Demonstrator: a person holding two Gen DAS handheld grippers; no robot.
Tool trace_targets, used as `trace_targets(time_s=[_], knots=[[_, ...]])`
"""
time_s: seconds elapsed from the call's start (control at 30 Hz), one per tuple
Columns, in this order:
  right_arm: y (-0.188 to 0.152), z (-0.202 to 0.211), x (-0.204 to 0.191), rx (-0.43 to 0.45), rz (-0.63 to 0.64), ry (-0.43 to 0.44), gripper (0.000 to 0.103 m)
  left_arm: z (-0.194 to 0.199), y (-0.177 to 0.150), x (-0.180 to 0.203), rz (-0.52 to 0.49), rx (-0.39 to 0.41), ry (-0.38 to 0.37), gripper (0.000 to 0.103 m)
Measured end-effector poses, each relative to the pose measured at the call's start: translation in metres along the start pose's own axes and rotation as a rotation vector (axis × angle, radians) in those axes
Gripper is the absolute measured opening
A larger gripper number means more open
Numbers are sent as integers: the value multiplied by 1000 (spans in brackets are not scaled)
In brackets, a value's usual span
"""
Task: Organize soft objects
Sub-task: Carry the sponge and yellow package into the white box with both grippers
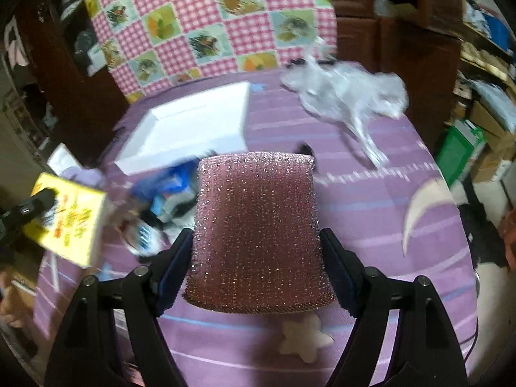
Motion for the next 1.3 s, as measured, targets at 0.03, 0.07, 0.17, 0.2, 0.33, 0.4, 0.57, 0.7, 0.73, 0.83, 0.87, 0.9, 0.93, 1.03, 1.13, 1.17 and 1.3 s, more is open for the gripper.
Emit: trace_targets(time_s=[0.03,0.07,0.17,0.2,0.33,0.4,0.57,0.7,0.73,0.83,0.87,0.9,0.93,1.03,1.13,1.17,1.3], knots=[[9,-1,-5,-3,7,9,78,-7,11,0,4,11,-7,23],[20,-2,-11,-6,16,16,78,-14,20,1,6,15,-16,23],[56,-12,-26,-16,25,37,78,-35,43,-2,30,20,-50,23],[67,-19,-31,-20,21,56,78,-45,52,-5,43,24,-67,23],[100,-60,-42,-65,-19,124,78,-83,77,-29,144,42,-125,23],[114,-85,-44,-81,-42,113,78,-105,90,-45,173,50,-98,23],[139,-145,-42,-113,-144,76,78,-166,102,-88,232,-2,-6,23],[142,-187,-54,-220,-139,112,78,-197,87,-114,248,-55,103,23],[141,-193,-57,-251,-123,117,78,-202,83,-119,246,-61,125,23],[136,-207,-62,-309,-74,117,76,-201,82,-120,233,-97,137,23],[136,-205,-63,-297,-58,105,76,-200,81,-119,244,-116,144,23],[135,-204,-64,-285,-41,85,76,-201,79,-118,247,-132,149,23],[136,-206,-65,-277,-28,67,76,-201,77,-116,240,-142,160,23],[136,-205,-69,-223,19,18,78,-200,75,-112,209,-135,174,27],[138,-206,-65,-165,4,34,78,-198,79,-111,160,-111,201,34],[139,-206,-61,-154,-12,49,79,-197,80,-108,122,-92,230,41],[145,-200,-43,-120,-180,188,82,-192,84,-100,20,-53,350,78]])
Point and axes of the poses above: each gripper's, at about its wrist camera, not at the fingertips, and z roughly against the way its jaws point, x to its right, y to its top, the point moved 3 cm from there along -z, roughly the way its jaws point, and after that the axes turned 3 degrees about -y, right-handed, at the moved point
